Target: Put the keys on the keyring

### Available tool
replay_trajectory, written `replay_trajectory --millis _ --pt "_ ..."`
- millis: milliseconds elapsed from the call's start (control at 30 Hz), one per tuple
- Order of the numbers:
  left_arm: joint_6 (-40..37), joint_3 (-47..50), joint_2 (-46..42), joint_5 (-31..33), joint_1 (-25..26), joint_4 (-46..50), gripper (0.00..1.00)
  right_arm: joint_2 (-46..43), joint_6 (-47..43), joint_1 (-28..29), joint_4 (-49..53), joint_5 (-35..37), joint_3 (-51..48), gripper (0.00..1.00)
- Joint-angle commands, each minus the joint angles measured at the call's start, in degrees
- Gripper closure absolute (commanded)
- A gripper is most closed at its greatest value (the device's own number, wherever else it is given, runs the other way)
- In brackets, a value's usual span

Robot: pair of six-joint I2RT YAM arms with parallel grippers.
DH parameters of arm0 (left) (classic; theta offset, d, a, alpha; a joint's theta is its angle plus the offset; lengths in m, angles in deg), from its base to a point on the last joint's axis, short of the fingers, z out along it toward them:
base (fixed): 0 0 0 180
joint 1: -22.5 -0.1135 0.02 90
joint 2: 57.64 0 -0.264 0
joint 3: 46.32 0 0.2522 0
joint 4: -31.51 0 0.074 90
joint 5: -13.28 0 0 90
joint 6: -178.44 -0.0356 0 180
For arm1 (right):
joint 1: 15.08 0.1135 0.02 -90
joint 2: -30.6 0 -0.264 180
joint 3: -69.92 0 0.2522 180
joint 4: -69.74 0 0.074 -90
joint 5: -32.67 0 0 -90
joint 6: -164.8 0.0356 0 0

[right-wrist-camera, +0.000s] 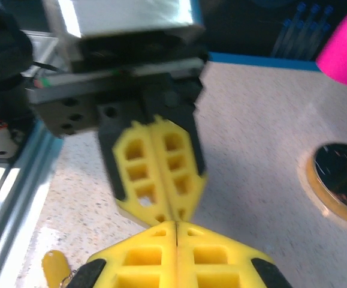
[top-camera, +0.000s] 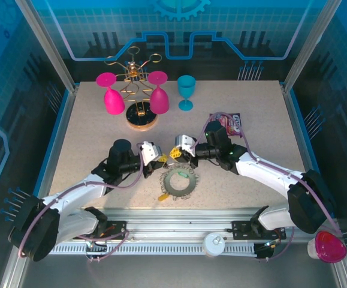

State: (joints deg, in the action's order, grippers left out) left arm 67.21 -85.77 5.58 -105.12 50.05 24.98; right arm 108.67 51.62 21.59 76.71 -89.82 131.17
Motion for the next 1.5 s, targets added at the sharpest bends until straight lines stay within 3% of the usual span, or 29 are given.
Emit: replay_trajectory --millis 0,100,167,267,433,633,900,1200,1467 --pt "4.23 1.03 -2.83 5.0 0.22 -3.07 0.81 -1.63 7.69 -2.3 5.96 10.74 1.62 0.97" --pt "6.76 0.04 -4.65 6.78 0.22 -0.09 0.69 -2.1 16.12 -2.66 15.41 21.12 2.55 0.83" --pt "8.44 -0.56 -5.27 7.06 0.2 1.34 0.68 -2.83 24.13 -2.73 21.31 26.23 2.59 0.77" --pt "10.82 -1.33 -5.35 8.13 0.54 2.2 0.68 -3.48 32.78 -2.74 30.22 30.82 2.56 0.76" --pt "14.72 -2.5 -4.58 11.9 1.49 2.36 0.67 0.81 41.29 -2.57 40.69 26.17 2.56 0.77" --pt "16.23 -2.95 -4.51 14.57 2.14 1.97 0.68 4.11 36.89 2.21 42.95 29.72 2.61 0.75" --pt "15.55 -2.53 -6.33 15.92 3.43 3.99 0.69 14.15 34.95 10.64 46.65 37.67 9.87 0.74" --pt "14.57 -2.08 -7.94 17.03 3.67 5.17 0.69 21.68 36.09 13.05 49.1 44.05 14.06 0.71" --pt "13.59 -2.27 -7.92 17.09 3.67 5.16 0.69 23.21 36.62 13.52 50.68 46.66 14.47 0.71"
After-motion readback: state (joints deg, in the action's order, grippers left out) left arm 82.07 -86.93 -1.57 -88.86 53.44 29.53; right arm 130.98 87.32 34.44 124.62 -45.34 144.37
